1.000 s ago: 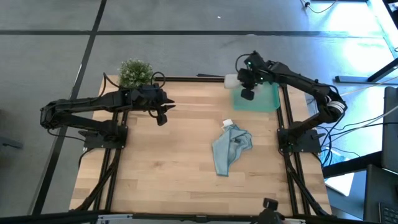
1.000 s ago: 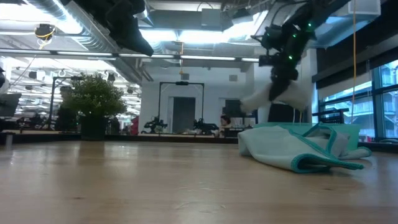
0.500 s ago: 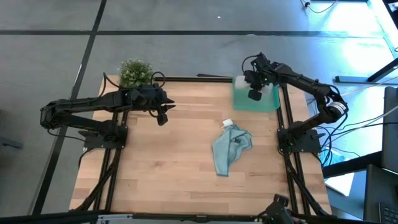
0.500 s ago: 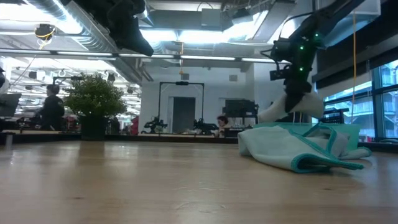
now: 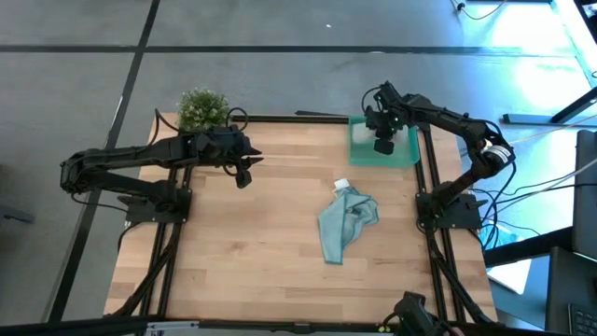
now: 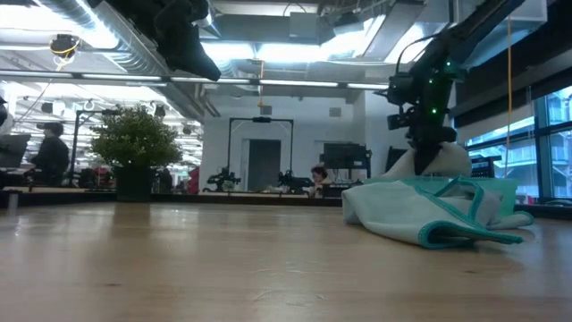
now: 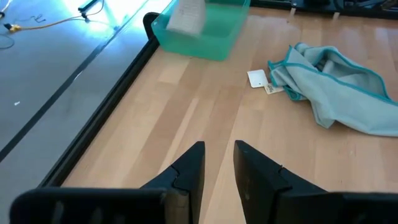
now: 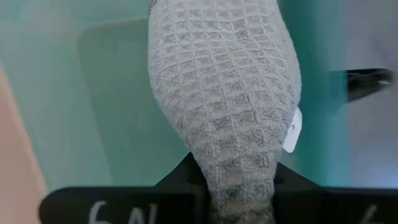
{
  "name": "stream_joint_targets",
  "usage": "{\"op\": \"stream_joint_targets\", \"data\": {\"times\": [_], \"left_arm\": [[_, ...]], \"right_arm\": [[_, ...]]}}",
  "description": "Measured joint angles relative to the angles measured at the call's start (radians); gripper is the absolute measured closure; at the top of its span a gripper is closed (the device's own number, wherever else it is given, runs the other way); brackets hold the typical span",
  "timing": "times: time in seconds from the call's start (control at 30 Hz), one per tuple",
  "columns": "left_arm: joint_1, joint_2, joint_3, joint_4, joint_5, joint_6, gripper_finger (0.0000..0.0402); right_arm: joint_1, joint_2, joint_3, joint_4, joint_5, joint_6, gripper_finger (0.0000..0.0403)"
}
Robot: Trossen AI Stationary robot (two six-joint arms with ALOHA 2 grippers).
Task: Roll microfiber towels into tight, uniform cylinder then place into a basket
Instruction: Put the grey microfiber towel into the green bin
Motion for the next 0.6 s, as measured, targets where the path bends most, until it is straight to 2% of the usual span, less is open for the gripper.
{"op": "stream_joint_targets", "data": {"times": [0.3, 0.5, 0.6], "left_arm": [[0.000, 0.000, 0.000, 0.023, 0.000, 0.000, 0.0321], [0.000, 0.000, 0.000, 0.024, 0.000, 0.003, 0.0321], [0.000, 0.000, 0.000, 0.024, -0.003, 0.004, 0.0321]], "right_arm": [[0.000, 0.015, -0.045, -0.086, -0.070, -0.050, 0.0356], [0.012, 0.015, -0.126, -0.070, -0.186, -0.052, 0.0356], [0.012, 0.016, -0.152, -0.052, -0.198, -0.052, 0.0356]]}}
